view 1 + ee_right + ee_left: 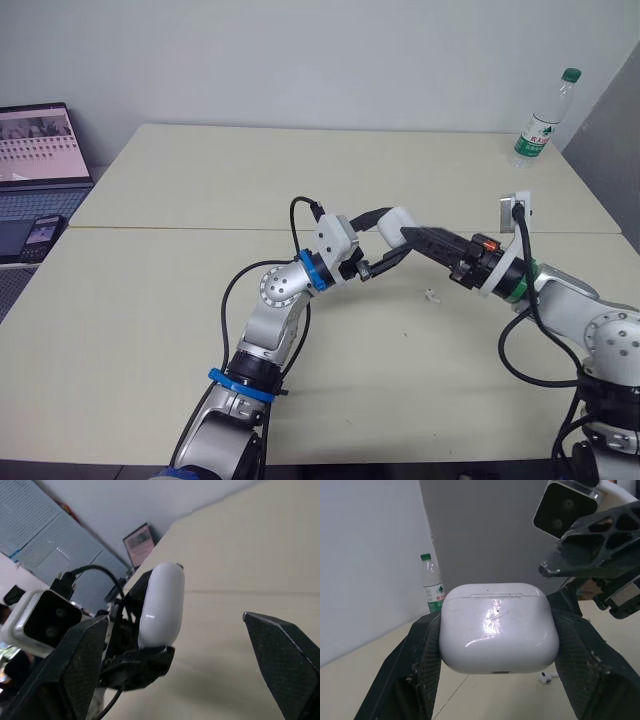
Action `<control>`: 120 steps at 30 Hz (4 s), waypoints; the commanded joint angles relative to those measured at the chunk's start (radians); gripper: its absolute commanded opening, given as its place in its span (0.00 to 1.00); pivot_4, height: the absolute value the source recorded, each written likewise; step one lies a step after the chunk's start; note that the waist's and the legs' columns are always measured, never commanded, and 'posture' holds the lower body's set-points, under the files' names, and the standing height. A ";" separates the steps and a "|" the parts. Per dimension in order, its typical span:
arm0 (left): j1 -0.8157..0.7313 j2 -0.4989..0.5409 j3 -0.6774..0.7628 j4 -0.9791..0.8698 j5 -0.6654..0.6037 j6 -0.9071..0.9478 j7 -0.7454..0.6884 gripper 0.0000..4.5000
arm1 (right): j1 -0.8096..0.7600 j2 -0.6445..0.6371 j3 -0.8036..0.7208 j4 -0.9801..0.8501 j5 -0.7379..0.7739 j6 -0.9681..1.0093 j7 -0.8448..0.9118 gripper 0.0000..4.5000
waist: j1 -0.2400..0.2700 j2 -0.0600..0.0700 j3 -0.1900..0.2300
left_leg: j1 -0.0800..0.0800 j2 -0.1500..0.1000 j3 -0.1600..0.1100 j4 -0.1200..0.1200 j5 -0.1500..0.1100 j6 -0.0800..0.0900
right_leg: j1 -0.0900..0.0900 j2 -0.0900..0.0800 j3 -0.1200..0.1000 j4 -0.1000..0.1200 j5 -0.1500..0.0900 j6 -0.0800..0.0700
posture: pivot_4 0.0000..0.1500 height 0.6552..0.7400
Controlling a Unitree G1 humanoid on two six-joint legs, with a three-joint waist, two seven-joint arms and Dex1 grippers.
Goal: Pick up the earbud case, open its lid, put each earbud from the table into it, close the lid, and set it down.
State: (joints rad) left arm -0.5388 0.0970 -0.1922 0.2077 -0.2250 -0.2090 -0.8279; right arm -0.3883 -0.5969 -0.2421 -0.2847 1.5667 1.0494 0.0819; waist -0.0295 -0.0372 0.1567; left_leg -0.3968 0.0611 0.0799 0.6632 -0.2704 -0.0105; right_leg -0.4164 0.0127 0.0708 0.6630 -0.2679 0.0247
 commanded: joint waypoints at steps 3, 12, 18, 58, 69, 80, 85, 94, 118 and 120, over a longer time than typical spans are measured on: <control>-0.046 0.008 -0.011 0.017 -0.008 -0.053 -0.069 0.62 | -0.056 -0.094 0.027 0.055 0.241 0.060 -0.052 1.00 | 0.000 0.000 0.000 | -0.003 0.000 0.000 0.001 0.000 0.000 | -0.003 0.000 0.000 0.001 0.000 0.001 | 1.00 0.95; -0.045 0.017 -0.015 0.035 -0.012 -0.055 -0.118 0.62 | -0.092 -0.147 0.117 0.084 0.312 0.065 -0.079 0.91 | -0.001 0.000 0.000 | -0.003 0.001 0.000 0.001 0.000 0.000 | -0.004 0.001 0.000 0.001 0.000 0.001 | 1.00 0.95; -0.040 0.018 -0.017 0.037 -0.015 -0.046 -0.136 0.62 | -0.096 -0.158 0.128 0.087 0.334 0.054 -0.090 0.46 | 0.000 0.000 0.000 | -0.004 0.001 0.000 0.001 0.000 0.000 | -0.004 0.000 0.000 0.000 0.000 0.001 | 1.00 0.95; -0.038 0.345 -0.017 -0.276 -0.423 0.945 -0.382 1.00 | -0.047 -0.441 0.401 -0.089 -0.776 -0.318 0.963 0.16 | -0.001 0.001 0.000 | -0.002 0.001 -0.001 0.003 0.000 0.000 | -0.005 0.001 -0.004 0.002 -0.001 0.004 | 1.00 0.95; -0.038 0.347 -0.058 -0.303 -0.399 0.935 -0.432 1.00 | -0.128 -0.406 0.463 -0.093 -0.907 -0.259 1.046 0.16 | 0.001 0.001 0.000 | -0.002 0.001 0.000 0.003 0.000 0.000 | -0.005 0.001 -0.003 0.003 0.001 0.001 | 1.00 0.95; -0.027 0.348 -0.084 -0.285 -0.362 0.898 -0.443 1.00 | -0.184 -0.335 0.459 -0.128 -0.899 -0.145 1.030 0.16 | 0.001 0.001 0.000 | -0.003 0.001 0.000 0.003 0.000 0.000 | -0.005 0.001 -0.002 0.003 0.001 0.001 | 1.00 0.95; -0.026 0.348 -0.087 -0.287 -0.358 0.897 -0.450 1.00 | -0.195 -0.306 0.460 -0.140 -0.902 -0.102 1.009 0.16 | 0.001 0.001 0.000 | -0.003 0.001 0.000 0.004 0.000 0.000 | -0.005 0.001 -0.003 0.003 0.001 0.001 | 1.00 0.95; -0.028 0.347 -0.087 -0.281 -0.350 0.895 -0.462 0.66 | -0.201 -0.290 0.449 -0.147 -0.901 -0.056 0.987 0.16 | 0.001 0.001 0.000 | -0.003 0.001 0.000 0.004 0.000 0.000 | -0.005 0.001 -0.003 0.004 0.001 0.001 | 1.00 0.95; -0.017 0.335 -0.075 -0.256 -0.323 0.868 -0.453 0.18 | -0.190 -0.272 0.371 -0.172 -0.868 -0.030 0.939 0.99 | 0.000 0.001 0.000 | -0.002 0.000 -0.001 0.015 0.000 0.000 | -0.006 0.001 -0.003 0.017 0.000 0.000 | 1.00 0.95; -0.019 0.336 -0.079 -0.250 -0.317 0.861 -0.454 0.18 | -0.203 -0.258 0.366 -0.166 -0.867 -0.027 0.919 1.00 | 0.000 0.001 0.000 | -0.002 0.000 -0.001 0.015 0.000 0.000 | -0.006 0.002 -0.003 0.017 0.000 0.000 | 1.00 0.95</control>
State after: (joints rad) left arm -0.5533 0.4348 -0.2759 -0.0337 -0.5435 0.6707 -1.2777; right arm -0.5676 -0.8594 0.1660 -0.4303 0.6903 1.0272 1.0177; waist -0.0298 -0.0361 0.1566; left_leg -0.3989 0.0616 0.0786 0.6782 -0.2703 -0.0102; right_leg -0.4223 0.0144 0.0682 0.6803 -0.2681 0.0247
